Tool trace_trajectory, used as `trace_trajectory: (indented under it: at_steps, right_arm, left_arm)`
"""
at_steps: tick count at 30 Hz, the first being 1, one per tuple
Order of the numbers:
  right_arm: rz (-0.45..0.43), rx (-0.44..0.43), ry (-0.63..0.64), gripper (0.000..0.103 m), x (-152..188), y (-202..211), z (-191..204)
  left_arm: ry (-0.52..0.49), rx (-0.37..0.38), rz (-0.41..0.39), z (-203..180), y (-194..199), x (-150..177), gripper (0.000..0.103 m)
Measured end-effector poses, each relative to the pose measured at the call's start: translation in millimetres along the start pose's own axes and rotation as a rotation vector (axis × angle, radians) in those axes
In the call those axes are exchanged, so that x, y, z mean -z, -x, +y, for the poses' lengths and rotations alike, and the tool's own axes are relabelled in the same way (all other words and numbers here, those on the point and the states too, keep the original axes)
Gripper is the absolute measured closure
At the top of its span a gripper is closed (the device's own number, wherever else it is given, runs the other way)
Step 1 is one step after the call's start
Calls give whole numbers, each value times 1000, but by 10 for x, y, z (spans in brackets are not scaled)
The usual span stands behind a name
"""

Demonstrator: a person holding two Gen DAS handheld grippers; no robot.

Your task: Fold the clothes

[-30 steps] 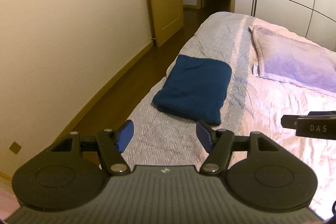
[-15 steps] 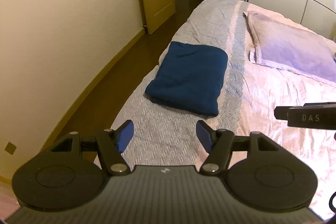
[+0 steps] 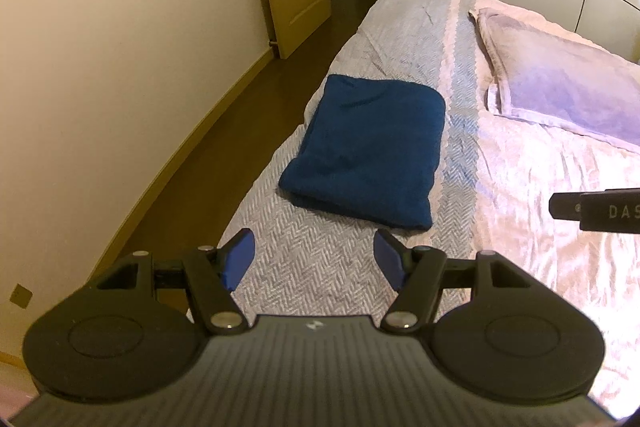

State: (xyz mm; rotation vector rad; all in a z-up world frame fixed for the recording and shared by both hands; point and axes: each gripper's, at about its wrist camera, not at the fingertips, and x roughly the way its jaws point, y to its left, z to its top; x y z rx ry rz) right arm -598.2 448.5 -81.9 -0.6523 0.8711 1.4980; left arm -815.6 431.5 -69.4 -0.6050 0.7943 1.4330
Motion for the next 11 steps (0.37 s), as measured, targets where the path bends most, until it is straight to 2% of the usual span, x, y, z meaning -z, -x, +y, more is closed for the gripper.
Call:
trace_trajectory:
  at_steps: [11]
  right_arm:
    - [6, -19, 39, 32, -167, -150, 44]
  left_arm:
    - [22, -14, -20, -9, -154, -118, 41]
